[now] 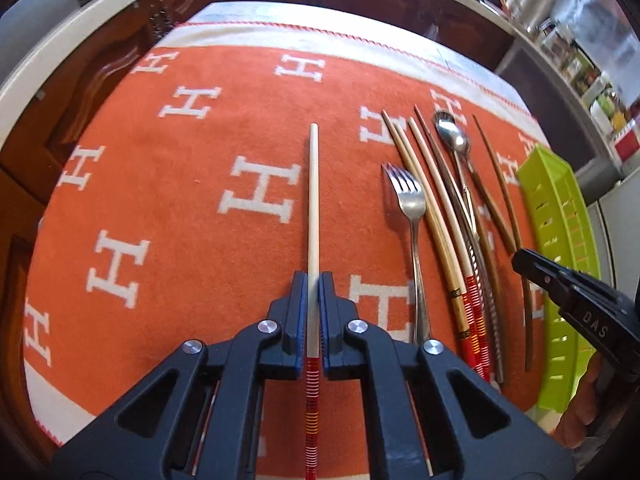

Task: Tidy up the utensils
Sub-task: 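Grasp a red-tipped chopstick with the left tool while the right tool grasps a wooden chopstick, then carry both chopsticks over the green tray and open both tools to drop them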

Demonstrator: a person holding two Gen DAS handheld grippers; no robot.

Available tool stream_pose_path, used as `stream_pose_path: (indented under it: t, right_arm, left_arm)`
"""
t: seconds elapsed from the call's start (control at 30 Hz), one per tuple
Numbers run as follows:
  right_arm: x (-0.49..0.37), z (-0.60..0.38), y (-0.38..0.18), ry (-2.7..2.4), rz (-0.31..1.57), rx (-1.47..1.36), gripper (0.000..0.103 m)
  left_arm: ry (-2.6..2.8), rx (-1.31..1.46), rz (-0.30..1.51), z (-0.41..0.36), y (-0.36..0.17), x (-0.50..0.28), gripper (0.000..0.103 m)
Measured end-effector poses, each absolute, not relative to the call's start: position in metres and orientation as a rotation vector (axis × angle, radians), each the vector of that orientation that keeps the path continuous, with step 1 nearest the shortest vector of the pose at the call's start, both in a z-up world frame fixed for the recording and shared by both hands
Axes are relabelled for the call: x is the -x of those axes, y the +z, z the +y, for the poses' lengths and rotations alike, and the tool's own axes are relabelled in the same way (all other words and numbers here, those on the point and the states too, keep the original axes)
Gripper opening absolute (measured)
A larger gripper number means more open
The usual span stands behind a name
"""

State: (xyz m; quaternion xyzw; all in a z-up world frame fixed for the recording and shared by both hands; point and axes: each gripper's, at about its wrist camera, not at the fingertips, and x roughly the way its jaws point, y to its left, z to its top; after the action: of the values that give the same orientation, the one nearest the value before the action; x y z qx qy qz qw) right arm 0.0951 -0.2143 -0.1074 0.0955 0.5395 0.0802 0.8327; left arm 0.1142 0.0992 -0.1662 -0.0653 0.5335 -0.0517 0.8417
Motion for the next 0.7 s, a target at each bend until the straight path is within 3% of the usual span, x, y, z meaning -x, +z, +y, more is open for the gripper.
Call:
stream_pose_path:
  t: [0.37, 0.7]
  right_arm:
    - [-0.057, -0.253, -0.05, 0.187, 1.029, -0.285, 0.007]
    - [-0.015, -0.329, -0.036, 0.087, 0.996, -0.362, 0.007]
  left_arm:
    - [-0.205, 0.179, 1.046, 0.083, -0.093, -0.092, 0.003]
    - [-0.416, 0.061, 1.024, -0.046, -0.052, -0.084, 0.003]
